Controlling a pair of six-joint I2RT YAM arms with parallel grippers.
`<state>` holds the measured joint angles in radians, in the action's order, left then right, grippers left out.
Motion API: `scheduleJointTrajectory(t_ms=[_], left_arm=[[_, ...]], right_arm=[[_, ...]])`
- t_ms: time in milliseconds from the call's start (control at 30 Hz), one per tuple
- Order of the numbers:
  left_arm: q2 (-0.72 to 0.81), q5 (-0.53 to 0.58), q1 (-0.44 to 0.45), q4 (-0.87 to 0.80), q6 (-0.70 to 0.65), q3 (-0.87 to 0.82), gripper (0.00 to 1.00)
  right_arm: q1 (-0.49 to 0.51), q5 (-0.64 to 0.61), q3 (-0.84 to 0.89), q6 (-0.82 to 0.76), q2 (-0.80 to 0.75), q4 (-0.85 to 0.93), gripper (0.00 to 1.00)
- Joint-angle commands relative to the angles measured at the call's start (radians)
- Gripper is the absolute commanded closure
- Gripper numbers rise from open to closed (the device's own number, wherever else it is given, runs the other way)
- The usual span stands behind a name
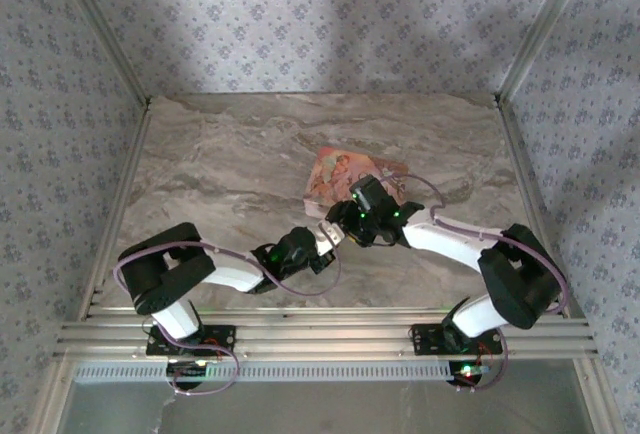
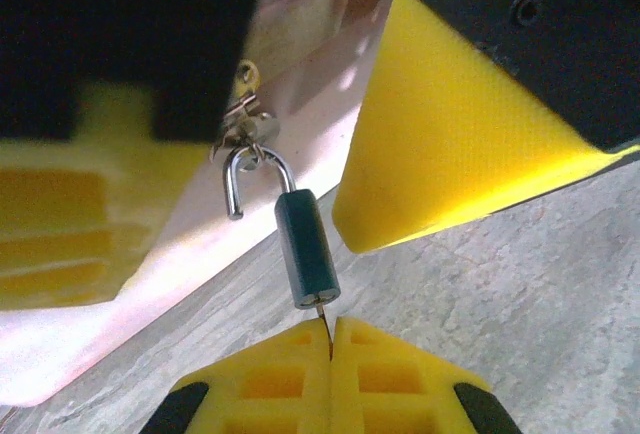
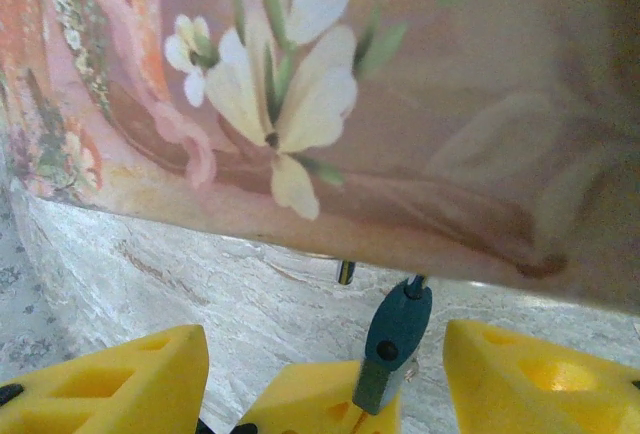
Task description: Unlock the padlock with the key
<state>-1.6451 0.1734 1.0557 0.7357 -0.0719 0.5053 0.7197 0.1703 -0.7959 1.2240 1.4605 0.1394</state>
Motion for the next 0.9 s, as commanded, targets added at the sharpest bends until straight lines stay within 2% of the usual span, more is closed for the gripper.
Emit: scheduleJointTrajectory(t_ms=[0, 67, 233, 333, 867], left_arm=[[0.018, 0.004, -0.014, -0.002, 0.039, -0.003, 1.00], [0.018, 0.008, -0.014, -0.004, 0.042, -0.002, 1.00], [0.021, 0.021, -0.014, -0.004, 0.050, -0.003, 1.00], [0.024, 0.024, -0.014, 0.010, 0.052, -0.009, 1.00], [0.023, -0.003, -0.011, 0.126, 0.055, -0.059, 1.00]], right_arm=[[0.026, -0.036, 0.018, 0.018, -0.047, 0.038, 0.36], [0.037, -0.060, 0.023, 0.025, -0.056, 0.042, 0.36], [0.061, -0.081, 0.024, 0.035, -0.047, 0.038, 0.49], [0.072, -0.085, 0.017, 0.037, -0.035, 0.039, 0.54], [0.076, -0.121, 0.015, 0.055, -0.007, 0.044, 0.53]])
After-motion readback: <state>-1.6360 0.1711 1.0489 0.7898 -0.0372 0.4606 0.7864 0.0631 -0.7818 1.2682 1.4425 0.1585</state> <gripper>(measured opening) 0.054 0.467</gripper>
